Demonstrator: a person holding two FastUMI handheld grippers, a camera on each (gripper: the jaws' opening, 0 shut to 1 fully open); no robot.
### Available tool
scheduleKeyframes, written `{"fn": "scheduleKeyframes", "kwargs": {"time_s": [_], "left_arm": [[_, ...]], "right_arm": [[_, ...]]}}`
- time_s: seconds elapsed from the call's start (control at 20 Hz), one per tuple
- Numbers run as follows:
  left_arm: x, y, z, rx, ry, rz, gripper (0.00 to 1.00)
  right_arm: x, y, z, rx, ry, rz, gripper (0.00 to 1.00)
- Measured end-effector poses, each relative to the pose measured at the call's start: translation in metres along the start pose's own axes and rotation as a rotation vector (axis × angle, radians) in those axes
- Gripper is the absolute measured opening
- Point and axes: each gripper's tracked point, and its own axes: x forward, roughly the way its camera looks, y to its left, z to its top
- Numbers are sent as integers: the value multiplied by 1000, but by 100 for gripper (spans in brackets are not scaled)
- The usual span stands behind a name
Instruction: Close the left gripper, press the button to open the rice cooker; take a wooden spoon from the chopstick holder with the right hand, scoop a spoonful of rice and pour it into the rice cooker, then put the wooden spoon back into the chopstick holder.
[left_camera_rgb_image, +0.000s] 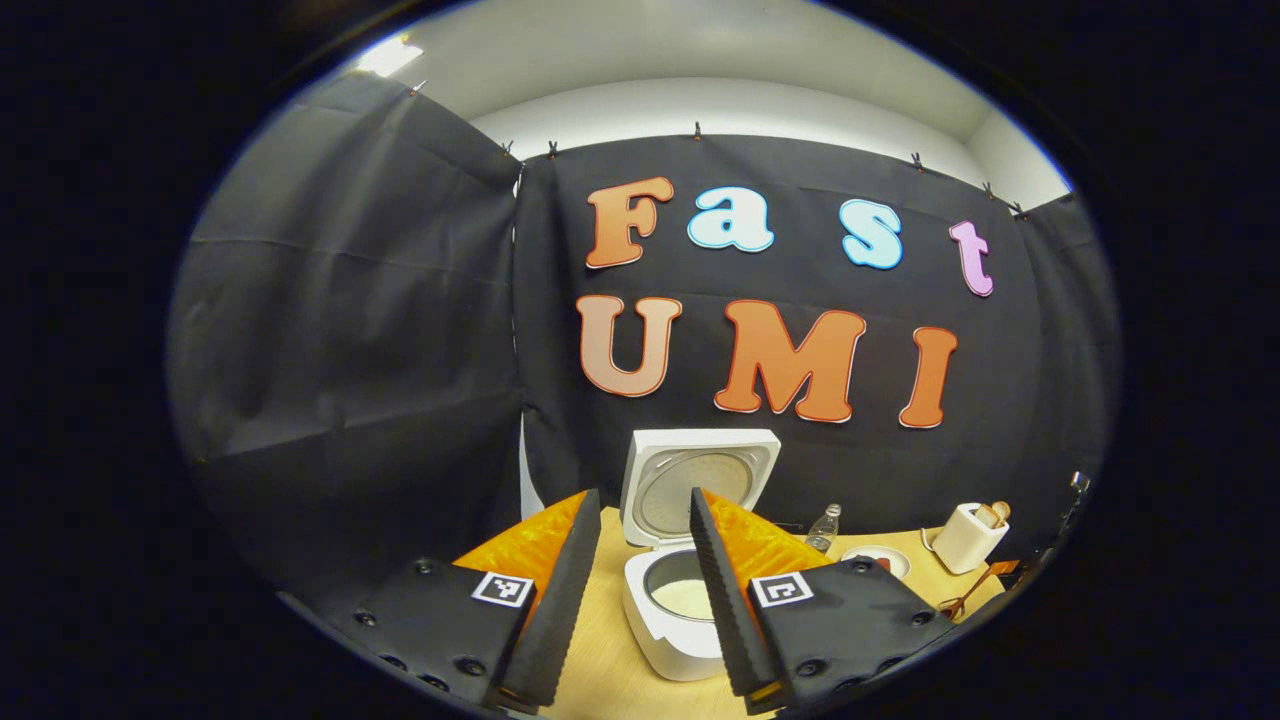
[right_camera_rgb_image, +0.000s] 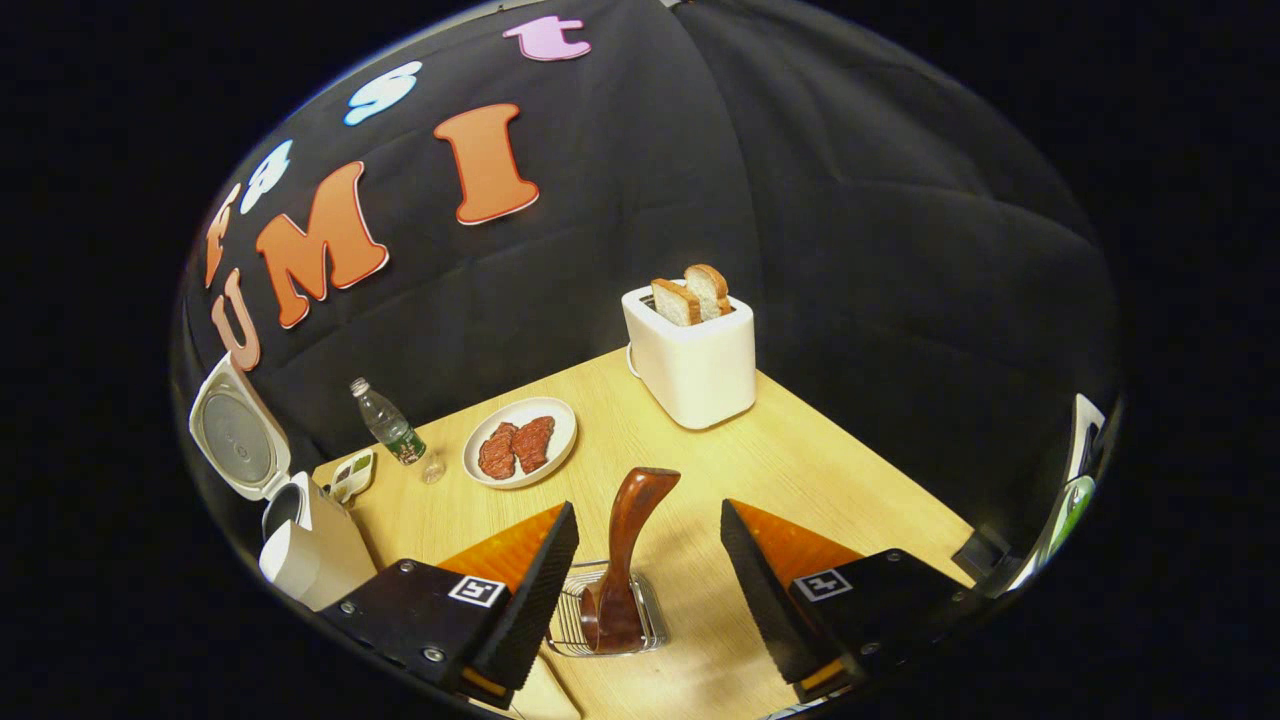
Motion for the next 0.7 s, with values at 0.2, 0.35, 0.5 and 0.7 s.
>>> {"fn": "scheduleKeyframes", "kwargs": {"time_s": [0.2, 0.35, 0.5, 0.7], "left_arm": [[-4, 15, -4, 4, 5, 52, 95], [-8, 25, -3, 12, 3, 95, 100], [-10, 29, -2, 13, 6, 110, 100], [-13, 27, -3, 13, 1, 101, 100]], "right_arm": [[22, 1, -2, 52, 50, 7, 80], [36, 3, -8, 77, 78, 13, 65], [43, 8, -8, 102, 96, 24, 54], [41, 14, -7, 149, 109, 43, 45]]}}
